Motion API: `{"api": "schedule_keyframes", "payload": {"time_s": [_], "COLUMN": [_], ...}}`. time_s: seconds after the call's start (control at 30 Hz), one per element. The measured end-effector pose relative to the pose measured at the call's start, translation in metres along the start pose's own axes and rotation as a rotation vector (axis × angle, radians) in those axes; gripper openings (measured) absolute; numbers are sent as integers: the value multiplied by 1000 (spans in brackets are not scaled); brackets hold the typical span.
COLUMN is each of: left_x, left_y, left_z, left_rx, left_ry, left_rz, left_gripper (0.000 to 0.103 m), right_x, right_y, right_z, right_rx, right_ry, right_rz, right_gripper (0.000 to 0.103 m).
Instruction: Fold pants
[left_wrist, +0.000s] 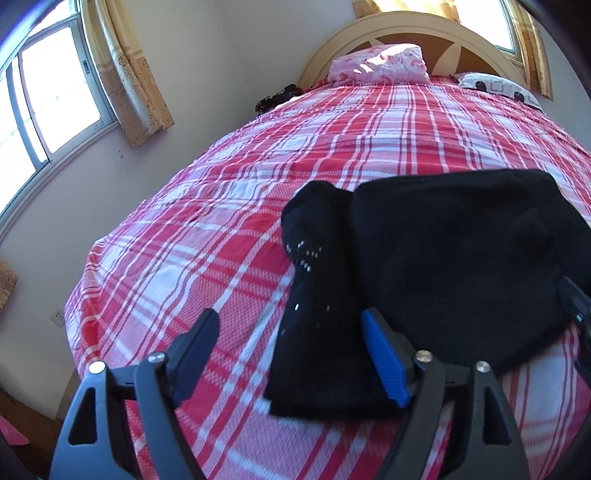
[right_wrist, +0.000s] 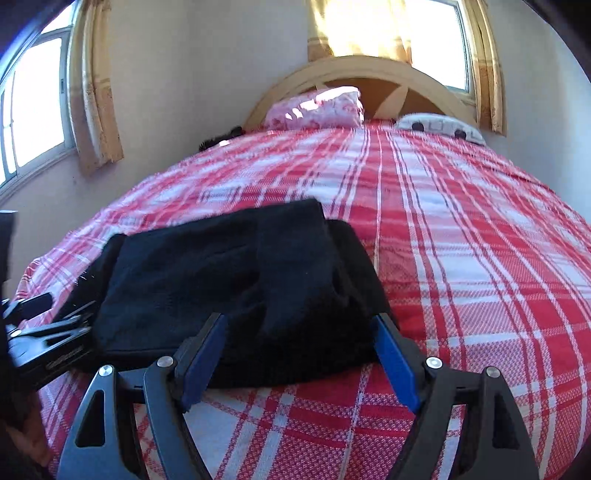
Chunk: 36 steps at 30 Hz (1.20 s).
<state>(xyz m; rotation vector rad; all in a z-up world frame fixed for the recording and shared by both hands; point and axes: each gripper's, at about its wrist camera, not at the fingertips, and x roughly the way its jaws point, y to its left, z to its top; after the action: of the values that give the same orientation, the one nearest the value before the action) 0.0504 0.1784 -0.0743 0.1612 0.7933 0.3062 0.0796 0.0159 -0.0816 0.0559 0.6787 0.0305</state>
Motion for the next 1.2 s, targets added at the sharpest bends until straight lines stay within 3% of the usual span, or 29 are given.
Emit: {"api": "schedule_keyframes", "payload": {"time_s": [0.1, 0.2, 0.33, 0.37, 0.5, 0.6, 0.7, 0.83, 0.97, 1.2], "left_x": [-10, -21, -35, -37, -48, -61, -75, -91, -105, -113], "left_y": [3, 8, 7, 5, 2, 3, 4, 5, 9, 8], "left_z": [-3, -1, -4, -6, -12, -16, -16, -8, -5, -6], "left_rx": [11, -15, -23, -19, -19, -26, -25, -30, -51, -58], "left_ry": [-2, -1, -26, -28, -39, -66, -121, -138, -176, -179], "left_rz": [-8, -54, -97, -102, -144, -181, -168, -143, -179, -183], "left_gripper": [89, 89, 90, 90, 90, 99, 101, 103, 103, 103], "right_x": [10, 6, -33, -42, -57, -71, -86, -111, -138, -156], "right_y": [0, -2, -5, -4, -3, -6, -5, -9, -10, -5], "right_z": [1, 0, -4, -7, -23, -33, -35, -25, -12, -5], "right_rx": [-1, 6, 27, 32, 79, 112, 116, 133, 152, 132], "right_ry": [47, 26, -148, -157, -86, -68, -80, -136, -215, -245], "right_rz": [-2, 1, 21, 40, 67, 85, 78, 69, 46, 31], "right_gripper": [82, 82, 82, 82, 82, 82, 82, 82, 82, 82]}}
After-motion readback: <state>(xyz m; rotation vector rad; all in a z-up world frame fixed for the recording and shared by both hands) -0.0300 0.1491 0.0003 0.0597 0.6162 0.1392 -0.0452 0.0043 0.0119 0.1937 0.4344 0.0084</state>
